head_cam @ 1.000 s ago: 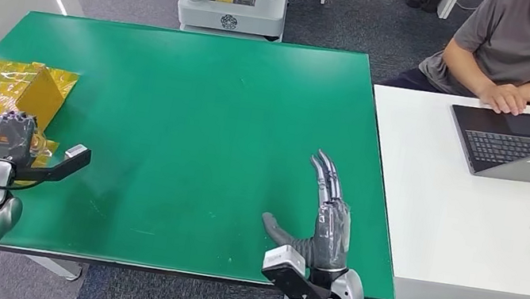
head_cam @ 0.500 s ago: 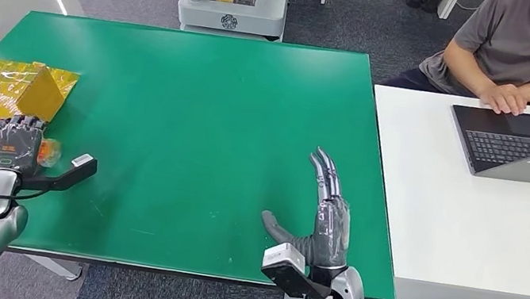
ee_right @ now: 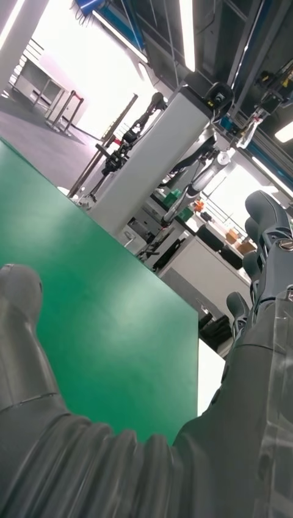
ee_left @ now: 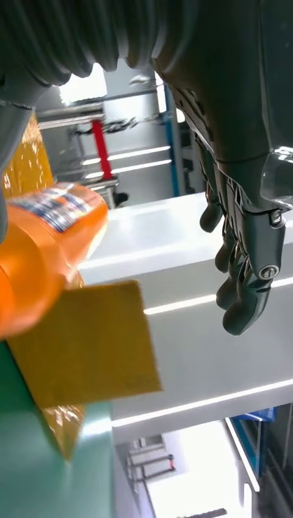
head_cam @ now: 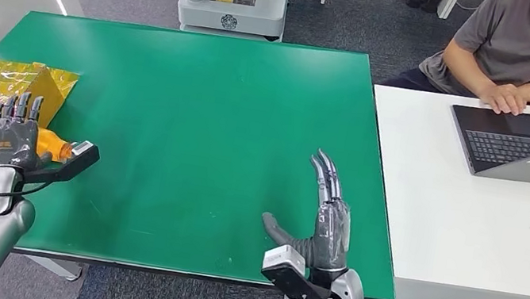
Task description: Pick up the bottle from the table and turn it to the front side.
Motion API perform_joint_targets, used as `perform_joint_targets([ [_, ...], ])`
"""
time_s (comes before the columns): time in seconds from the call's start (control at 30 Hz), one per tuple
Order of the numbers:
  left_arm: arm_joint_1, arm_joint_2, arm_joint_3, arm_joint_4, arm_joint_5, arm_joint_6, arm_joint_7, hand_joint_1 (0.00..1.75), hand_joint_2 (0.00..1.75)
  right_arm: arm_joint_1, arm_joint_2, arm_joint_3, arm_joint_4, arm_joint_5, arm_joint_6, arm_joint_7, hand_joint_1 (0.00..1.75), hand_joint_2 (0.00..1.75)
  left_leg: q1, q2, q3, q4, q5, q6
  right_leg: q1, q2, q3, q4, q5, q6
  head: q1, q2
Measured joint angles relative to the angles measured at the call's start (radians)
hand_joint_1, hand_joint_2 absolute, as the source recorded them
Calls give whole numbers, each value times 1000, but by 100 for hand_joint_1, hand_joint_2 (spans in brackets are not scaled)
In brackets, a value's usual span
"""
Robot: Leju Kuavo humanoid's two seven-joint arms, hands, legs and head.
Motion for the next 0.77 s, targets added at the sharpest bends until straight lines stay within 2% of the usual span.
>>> perform_joint_targets([
  [0.1, 35, -25, 69, -91, 82, 1, -107, 0, 175, 11, 0, 0, -10, 5, -4, 1, 0, 175, 0, 0, 0, 0, 0, 0, 0, 0, 0, 0, 0, 0, 0, 0],
  [0.23, 85, -87, 230, -251, 202, 5, -339, 0, 175, 23, 1, 0, -19, 16, -6, 3, 0, 175, 0, 0, 0, 0, 0, 0, 0, 0, 0, -1, 0, 0, 0, 0],
  [0.3, 96, -108, 288, -300, 221, 6, -381, 0, 175, 26, 1, 0, -21, 16, -6, 3, 0, 175, 0, 0, 0, 0, 0, 0, 0, 0, 0, -1, 0, 0, 0, 0],
  [0.43, 112, -135, 356, -363, 232, 6, -400, 0, 175, 30, 1, 0, -25, 16, -7, 4, 0, 175, 0, 0, 0, 0, 0, 0, 0, -1, 0, 0, 0, 0, 0, 0],
  [0.5, 113, -161, 401, -393, 295, 6, -484, 0, 175, 31, 1, -1, -26, 17, -7, 4, 0, 175, 0, 0, 0, 0, 0, 0, 0, -1, 0, 0, 0, 0, 0, 0],
  [0.57, 117, -203, 460, -444, 500, 6, -658, 0, 175, 32, 1, -1, -26, 19, -7, 1, 0, 175, 0, 0, 0, 0, 0, 0, 0, -1, 0, 0, 0, 0, 0, 0],
  [0.63, 133, -238, 469, -514, 853, 4, -774, 0, 175, 31, 2, -1, -23, 14, -8, -8, 0, 175, 0, 0, 0, 0, 0, 0, 0, 0, 0, 0, 0, 0, 0, 0],
  [0.73, 177, -264, 377, -634, 1414, -32, -778, 0, 175, 22, 7, -1, -9, -7, -10, -27, 0, 175, -1, -2, 0, 0, 0, 1, 0, -3, 1, -1, -1, 1, 0, 0],
  [0.77, 186, -267, 358, -656, 1495, -42, -774, 0, 175, 20, 8, -1, -7, -11, -11, -30, 0, 175, -1, -3, 0, 0, 0, 1, 0, -3, 1, -1, -1, 1, 0, 0],
])
